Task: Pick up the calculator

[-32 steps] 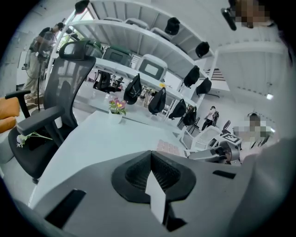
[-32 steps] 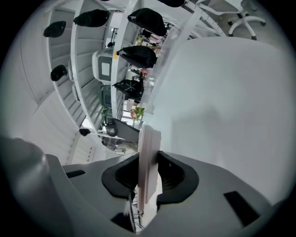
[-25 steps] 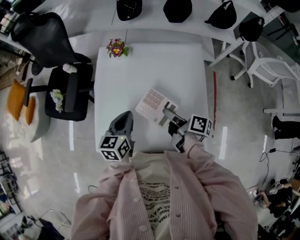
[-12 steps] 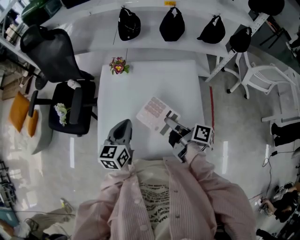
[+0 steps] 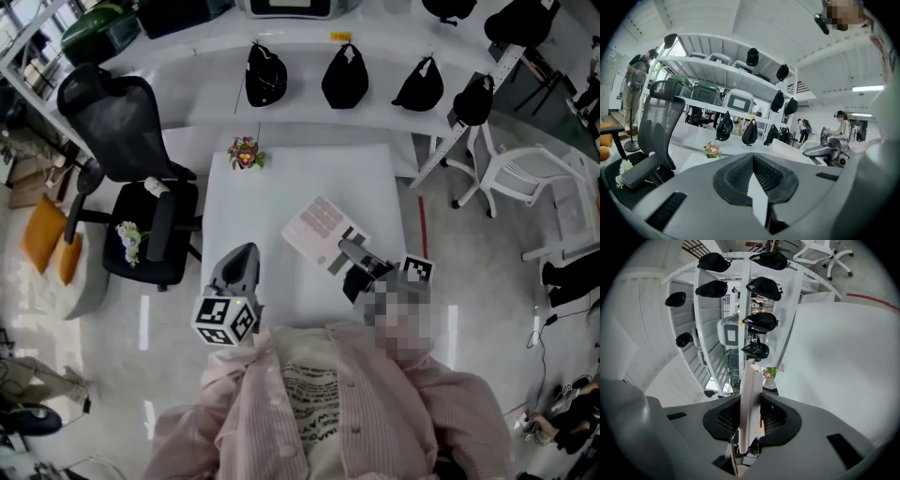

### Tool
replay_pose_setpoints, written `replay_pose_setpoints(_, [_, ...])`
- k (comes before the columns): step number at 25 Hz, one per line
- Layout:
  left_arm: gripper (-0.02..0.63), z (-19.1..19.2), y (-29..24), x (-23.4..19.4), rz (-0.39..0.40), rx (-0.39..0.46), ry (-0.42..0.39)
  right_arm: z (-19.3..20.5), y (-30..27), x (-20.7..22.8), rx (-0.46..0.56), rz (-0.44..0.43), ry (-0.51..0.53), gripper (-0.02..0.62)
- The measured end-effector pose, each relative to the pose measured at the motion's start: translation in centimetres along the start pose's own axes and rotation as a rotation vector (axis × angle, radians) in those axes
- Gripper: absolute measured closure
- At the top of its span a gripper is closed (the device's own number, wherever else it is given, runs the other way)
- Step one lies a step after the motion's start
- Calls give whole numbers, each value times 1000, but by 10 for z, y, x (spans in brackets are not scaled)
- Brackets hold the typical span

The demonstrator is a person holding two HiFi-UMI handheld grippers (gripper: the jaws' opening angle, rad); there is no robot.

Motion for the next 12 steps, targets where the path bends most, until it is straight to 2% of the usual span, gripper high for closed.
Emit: replay_pose_setpoints(12, [606,-47,4,-16,-25,96,-88,-28,-3,-34,42,-79,17,508])
Point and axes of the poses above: the fingertips, and each gripper's own axes: y backward along the fingers, x to its right, z out of its underside, the point moved 2 cm from there along y, backward along the fingers, and after that the axes turned 6 degrees about x, right-handed, at the moved point
